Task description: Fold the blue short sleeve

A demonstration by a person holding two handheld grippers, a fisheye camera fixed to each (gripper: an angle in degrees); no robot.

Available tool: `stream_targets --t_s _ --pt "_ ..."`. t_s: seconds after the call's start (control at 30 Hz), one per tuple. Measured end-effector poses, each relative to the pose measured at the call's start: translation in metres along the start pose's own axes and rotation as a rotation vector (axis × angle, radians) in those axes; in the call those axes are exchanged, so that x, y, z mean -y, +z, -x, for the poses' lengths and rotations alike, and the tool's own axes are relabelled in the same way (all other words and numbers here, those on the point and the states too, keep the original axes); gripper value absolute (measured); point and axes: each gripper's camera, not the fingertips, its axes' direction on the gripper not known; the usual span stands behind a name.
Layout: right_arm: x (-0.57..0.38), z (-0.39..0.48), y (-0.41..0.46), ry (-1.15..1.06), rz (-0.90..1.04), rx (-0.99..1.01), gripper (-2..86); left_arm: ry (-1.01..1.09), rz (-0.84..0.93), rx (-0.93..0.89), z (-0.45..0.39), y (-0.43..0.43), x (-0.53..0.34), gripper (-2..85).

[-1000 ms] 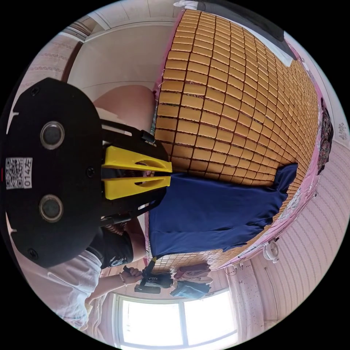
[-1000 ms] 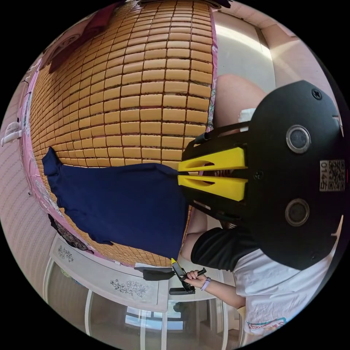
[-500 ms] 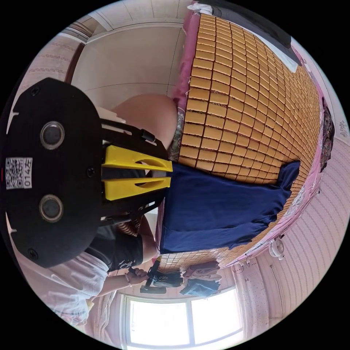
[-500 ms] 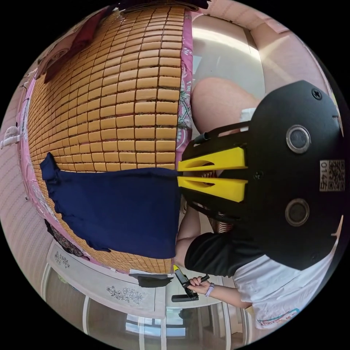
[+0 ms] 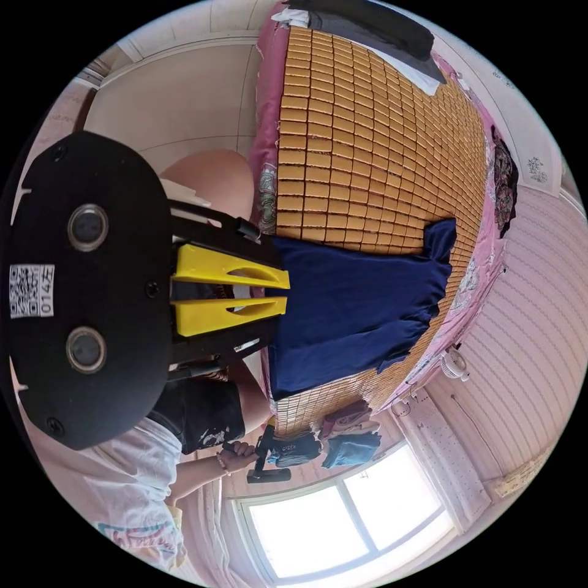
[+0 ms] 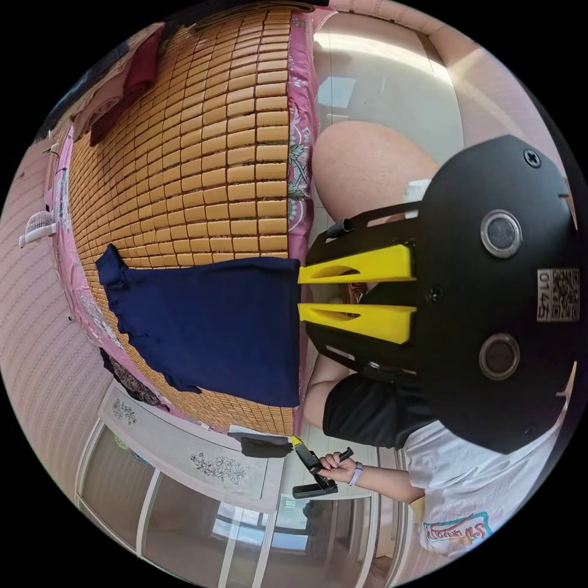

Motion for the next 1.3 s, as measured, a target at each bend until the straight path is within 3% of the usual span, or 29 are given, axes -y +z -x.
stream_targets --t_s 0.43,0.67,0.83,0.9,1.03,1.17,1.3 --pt "0.046 0.015 -0.002 -0.087 -0.067 -0.140 6.5 0.294 0.130 -0.048 -0.100 0.118 0.146 4.0" --pt "0.207 0.011 0.010 -0.117 -0.163 -0.279 7.8 0.430 0.147 -0.086 -0.145 0.188 0.260 4.1" --pt "0.307 -0.017 0.028 0.048 -0.229 -0.257 9.5 0.441 0.199 -0.145 -0.172 0.227 0.325 4.1" --pt "0.336 -0.027 0.048 0.084 -0.161 -0.270 7.9 0.452 0.223 -0.147 -0.182 0.233 0.341 4.1" --pt "0.344 -0.034 0.050 0.130 -0.119 -0.252 2.4 0.469 0.274 -0.143 -0.204 0.243 0.372 4.1" --pt "0.304 -0.025 0.021 0.179 -0.238 -0.236 2.8 0.467 0.281 -0.164 -0.227 0.248 0.396 4.1" --pt "0.292 -0.031 0.034 0.245 -0.109 -0.225 6.0 0.480 0.308 -0.168 -0.260 0.272 0.424 4.2"
